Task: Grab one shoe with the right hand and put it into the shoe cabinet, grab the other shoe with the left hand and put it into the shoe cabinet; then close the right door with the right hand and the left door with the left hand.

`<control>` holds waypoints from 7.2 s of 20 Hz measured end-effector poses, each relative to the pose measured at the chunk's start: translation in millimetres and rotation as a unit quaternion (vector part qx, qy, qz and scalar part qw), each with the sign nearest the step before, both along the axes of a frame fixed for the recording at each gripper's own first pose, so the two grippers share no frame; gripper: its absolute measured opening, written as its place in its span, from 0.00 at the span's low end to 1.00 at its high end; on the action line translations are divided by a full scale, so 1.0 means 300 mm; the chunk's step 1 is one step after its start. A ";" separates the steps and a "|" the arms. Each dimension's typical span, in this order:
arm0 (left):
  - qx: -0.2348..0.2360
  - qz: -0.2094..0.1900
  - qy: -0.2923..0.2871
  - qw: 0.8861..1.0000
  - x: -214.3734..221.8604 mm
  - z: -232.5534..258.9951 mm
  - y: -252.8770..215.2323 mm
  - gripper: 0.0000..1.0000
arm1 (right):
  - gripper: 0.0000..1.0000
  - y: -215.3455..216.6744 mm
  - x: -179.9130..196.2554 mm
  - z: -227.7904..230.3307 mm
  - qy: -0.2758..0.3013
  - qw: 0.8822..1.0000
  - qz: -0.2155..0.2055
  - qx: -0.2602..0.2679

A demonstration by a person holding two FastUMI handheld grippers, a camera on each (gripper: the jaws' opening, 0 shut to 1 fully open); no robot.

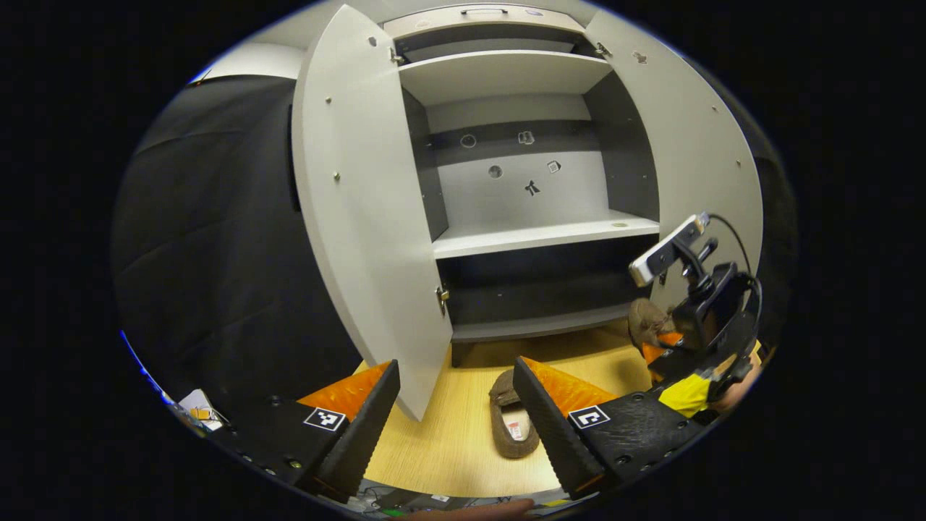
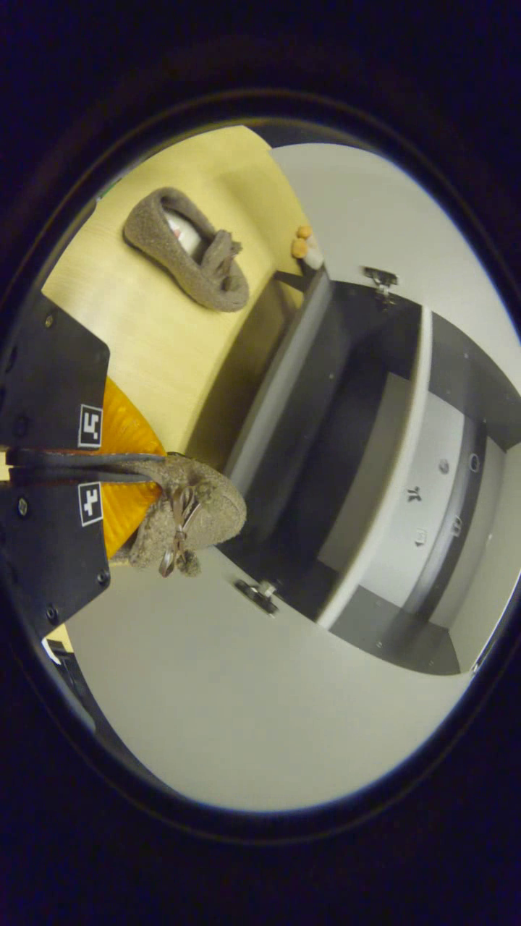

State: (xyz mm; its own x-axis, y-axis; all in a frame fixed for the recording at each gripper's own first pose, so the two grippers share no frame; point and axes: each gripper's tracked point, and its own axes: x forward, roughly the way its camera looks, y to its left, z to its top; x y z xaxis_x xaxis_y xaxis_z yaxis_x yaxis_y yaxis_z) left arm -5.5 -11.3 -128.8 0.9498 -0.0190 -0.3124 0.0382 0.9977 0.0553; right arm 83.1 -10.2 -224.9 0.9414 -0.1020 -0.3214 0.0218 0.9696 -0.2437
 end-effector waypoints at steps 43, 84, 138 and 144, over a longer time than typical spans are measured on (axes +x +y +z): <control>-0.039 -0.016 0.016 0.999 -0.034 -0.042 -0.014 0.96 | 0.72 0.040 0.485 0.924 -0.077 0.983 0.087 0.140; -0.165 0.029 0.248 0.954 0.299 -0.985 -0.209 0.32 | 0.92 0.118 -0.329 0.552 -0.012 0.988 0.119 0.100; -0.212 0.037 0.119 0.969 1.252 0.145 -0.231 0.34 | 0.92 -0.142 -0.305 0.553 -0.079 0.978 0.101 0.167; -0.201 0.014 0.098 0.974 1.158 0.213 -0.268 0.35 | 0.92 -0.141 -0.314 0.561 -0.082 0.978 0.100 0.166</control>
State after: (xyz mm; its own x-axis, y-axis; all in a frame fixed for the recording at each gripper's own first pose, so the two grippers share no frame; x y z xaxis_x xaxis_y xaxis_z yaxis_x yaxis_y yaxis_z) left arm 341.9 -91.6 -64.9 0.8741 -0.1534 -0.4610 -0.0182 0.9379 -0.3465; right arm -11.1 -52.3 -56.6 0.9735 0.1741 -0.1483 -0.1644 0.9835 0.0758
